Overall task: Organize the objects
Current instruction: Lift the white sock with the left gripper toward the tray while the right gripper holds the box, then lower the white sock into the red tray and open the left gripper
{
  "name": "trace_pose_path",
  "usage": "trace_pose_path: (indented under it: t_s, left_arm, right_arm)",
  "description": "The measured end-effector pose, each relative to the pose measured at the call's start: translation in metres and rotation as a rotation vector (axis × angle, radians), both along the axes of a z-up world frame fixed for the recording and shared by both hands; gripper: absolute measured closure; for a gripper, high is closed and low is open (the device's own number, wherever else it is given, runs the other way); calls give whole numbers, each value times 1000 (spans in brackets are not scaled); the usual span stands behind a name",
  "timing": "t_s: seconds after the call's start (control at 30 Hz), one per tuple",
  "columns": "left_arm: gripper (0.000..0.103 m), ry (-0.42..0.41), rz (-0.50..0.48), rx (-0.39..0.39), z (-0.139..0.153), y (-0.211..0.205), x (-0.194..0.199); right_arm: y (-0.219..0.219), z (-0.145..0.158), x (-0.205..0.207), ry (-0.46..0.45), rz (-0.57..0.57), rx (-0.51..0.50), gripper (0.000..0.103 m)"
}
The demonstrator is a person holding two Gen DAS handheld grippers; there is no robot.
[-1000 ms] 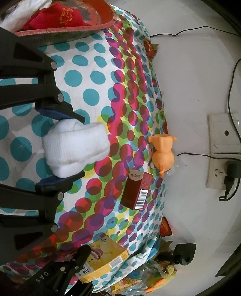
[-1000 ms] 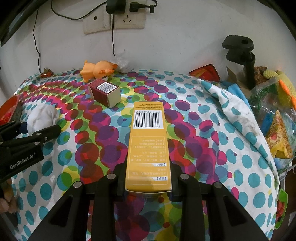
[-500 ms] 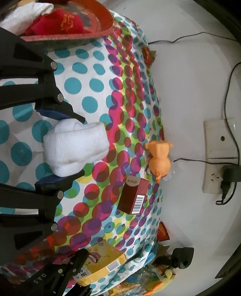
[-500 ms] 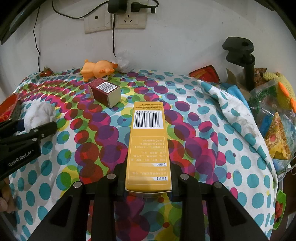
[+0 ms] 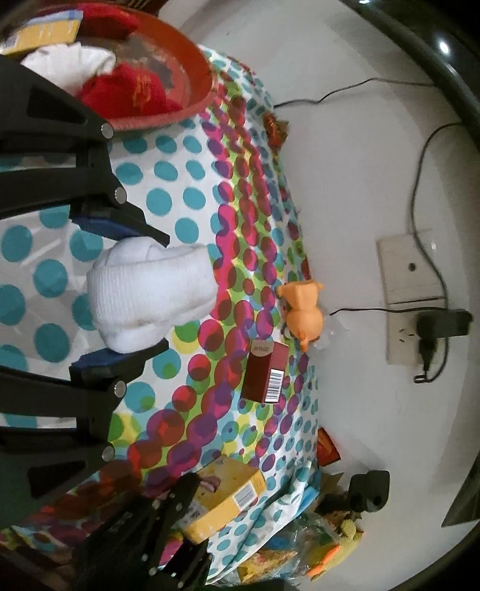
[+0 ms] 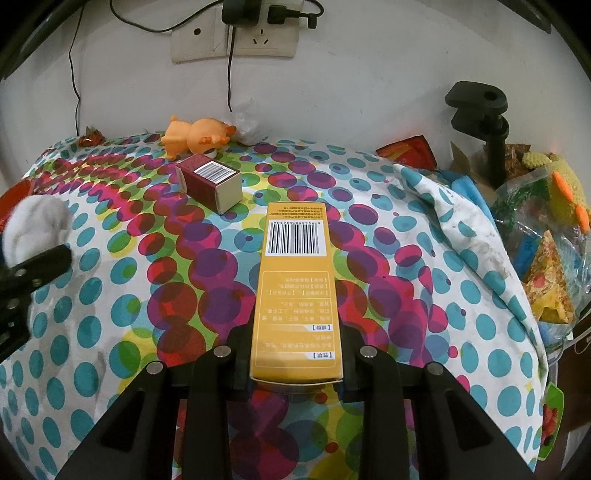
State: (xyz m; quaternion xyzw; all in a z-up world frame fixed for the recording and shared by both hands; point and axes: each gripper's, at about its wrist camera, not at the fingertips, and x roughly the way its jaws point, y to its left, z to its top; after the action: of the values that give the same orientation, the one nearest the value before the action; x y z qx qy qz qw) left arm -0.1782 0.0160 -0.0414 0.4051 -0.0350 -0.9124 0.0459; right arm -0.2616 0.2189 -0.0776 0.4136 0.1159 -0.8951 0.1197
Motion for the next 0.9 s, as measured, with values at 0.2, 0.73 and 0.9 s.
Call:
trace_pose_path:
  t_s: [0.2, 0.73, 0.9]
  left_arm:
    - [53, -23, -13, 13, 9, -4, 18]
    - [53, -13, 6, 59, 44, -60, 67]
    - [53, -7, 64, 68, 51, -97, 75]
  right_arm:
    - [-1, 0, 1, 2, -1, 5, 75]
    - [-1, 0, 0, 3, -2, 7, 75]
    - [0, 0, 0, 5, -2, 13, 75]
